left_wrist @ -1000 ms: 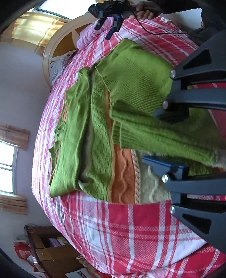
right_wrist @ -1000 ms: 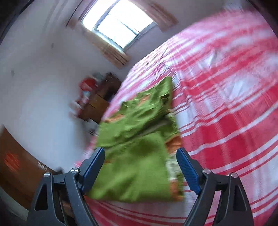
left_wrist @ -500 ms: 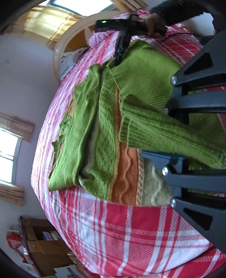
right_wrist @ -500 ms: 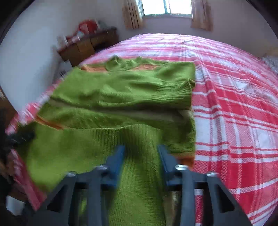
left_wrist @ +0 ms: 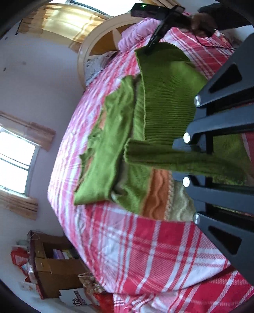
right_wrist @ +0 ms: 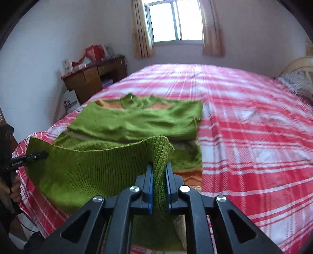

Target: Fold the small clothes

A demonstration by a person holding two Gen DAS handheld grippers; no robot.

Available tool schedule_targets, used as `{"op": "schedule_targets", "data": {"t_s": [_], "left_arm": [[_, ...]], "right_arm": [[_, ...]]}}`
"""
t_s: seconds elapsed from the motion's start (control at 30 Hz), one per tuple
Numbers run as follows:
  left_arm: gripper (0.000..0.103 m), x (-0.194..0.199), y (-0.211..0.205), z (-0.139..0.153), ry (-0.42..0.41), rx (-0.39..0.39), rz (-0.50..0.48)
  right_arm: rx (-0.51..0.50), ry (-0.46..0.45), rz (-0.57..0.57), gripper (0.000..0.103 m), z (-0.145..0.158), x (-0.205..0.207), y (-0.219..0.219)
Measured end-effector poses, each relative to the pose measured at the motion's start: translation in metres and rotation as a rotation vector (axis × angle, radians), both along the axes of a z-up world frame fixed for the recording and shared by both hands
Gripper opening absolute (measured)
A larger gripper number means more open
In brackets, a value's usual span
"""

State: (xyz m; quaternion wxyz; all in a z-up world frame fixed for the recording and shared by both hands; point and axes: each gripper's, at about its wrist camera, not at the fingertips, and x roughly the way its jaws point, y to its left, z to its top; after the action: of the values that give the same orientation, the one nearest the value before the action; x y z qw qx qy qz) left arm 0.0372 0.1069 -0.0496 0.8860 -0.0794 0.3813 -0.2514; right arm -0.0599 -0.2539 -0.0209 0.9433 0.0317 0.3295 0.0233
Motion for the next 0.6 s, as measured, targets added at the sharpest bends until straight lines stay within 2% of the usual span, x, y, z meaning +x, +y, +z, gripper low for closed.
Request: {"op": "schedule_targets", "data": {"t_s": [0.13, 0.27, 0.6], "left_arm": [[0.005, 0.003, -0.005, 0.015, -0.050, 0.025, 0.030], [0.005, 0.018, -0.009, 0.024, -0.065, 0.033, 0.058], [0.005, 0.052, -0.019, 0.035, -0.073, 0.056, 0.117]], "right_arm": [[-0.049, -0.073, -0.025, 0.010, 0.019, -0.005, 0.008], [-0.088, -0.122, -0.054, 0.010, 0.031, 0.002, 0.012], [-0.130, -0.133, -0.082, 0.010, 0.041, 0.031, 0.009]]}}
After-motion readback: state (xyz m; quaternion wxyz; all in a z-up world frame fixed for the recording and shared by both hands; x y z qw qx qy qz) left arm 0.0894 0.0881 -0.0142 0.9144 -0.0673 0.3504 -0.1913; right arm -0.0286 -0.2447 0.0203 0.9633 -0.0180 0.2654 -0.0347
